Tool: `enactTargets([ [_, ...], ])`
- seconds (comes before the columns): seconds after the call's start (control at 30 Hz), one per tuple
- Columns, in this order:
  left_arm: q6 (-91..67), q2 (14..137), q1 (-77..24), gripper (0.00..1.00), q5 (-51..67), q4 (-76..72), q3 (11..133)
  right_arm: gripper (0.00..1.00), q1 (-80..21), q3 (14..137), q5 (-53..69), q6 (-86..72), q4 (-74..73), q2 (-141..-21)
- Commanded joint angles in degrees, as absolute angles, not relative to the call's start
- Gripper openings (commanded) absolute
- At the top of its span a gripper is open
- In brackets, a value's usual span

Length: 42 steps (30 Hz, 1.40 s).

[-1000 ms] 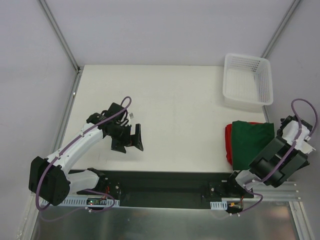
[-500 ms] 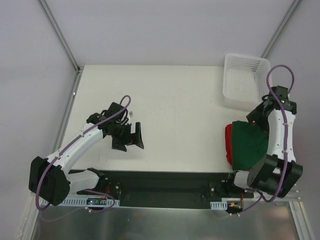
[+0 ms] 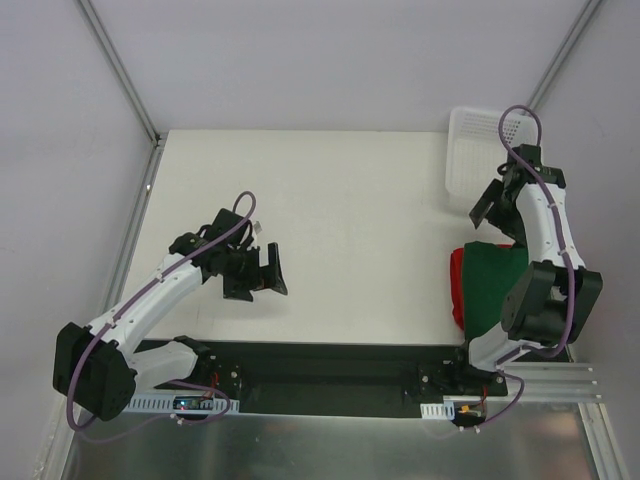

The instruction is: Fold and stack the t-shirts

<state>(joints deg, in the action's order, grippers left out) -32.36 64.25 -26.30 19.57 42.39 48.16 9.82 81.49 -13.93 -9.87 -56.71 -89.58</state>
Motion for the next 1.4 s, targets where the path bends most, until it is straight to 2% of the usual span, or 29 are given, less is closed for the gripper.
enactTargets([
  [0.0,-33.8,62.3,-26.7,0.99,18.0,42.0,46.8,0.96,8.4,82.6,-16.1,-8.9,-58.4,-92.1],
  [0.53,-34.1,62.3,-26.7,0.99,17.7,41.9,46.3,0.96,1.0,76.0,-11.3,-11.3,-53.9,-93.7],
  [0.87,-34.2,61.2,-26.7,0.99,17.8,41.9,45.5,0.96,0.1,74.6,-9.2,-10.8,-50.2,-98.4],
  [0.97,-34.2,60.7,-26.8,0.99,17.8,42.0,45.4,0.96,-1.2,77.0,-11.5,-11.1,-52.6,-99.1],
  [1.13,-34.7,60.2,-26.8,0.99,17.7,42.2,45.9,0.96,-5.2,86.1,-17.4,-8.9,-60.0,-92.9],
  [1.37,-32.4,65.8,-26.7,0.99,15.6,46.3,55.4,0.96,-10.9,101.7,-2.2,-8.4,-64.6,-88.9],
])
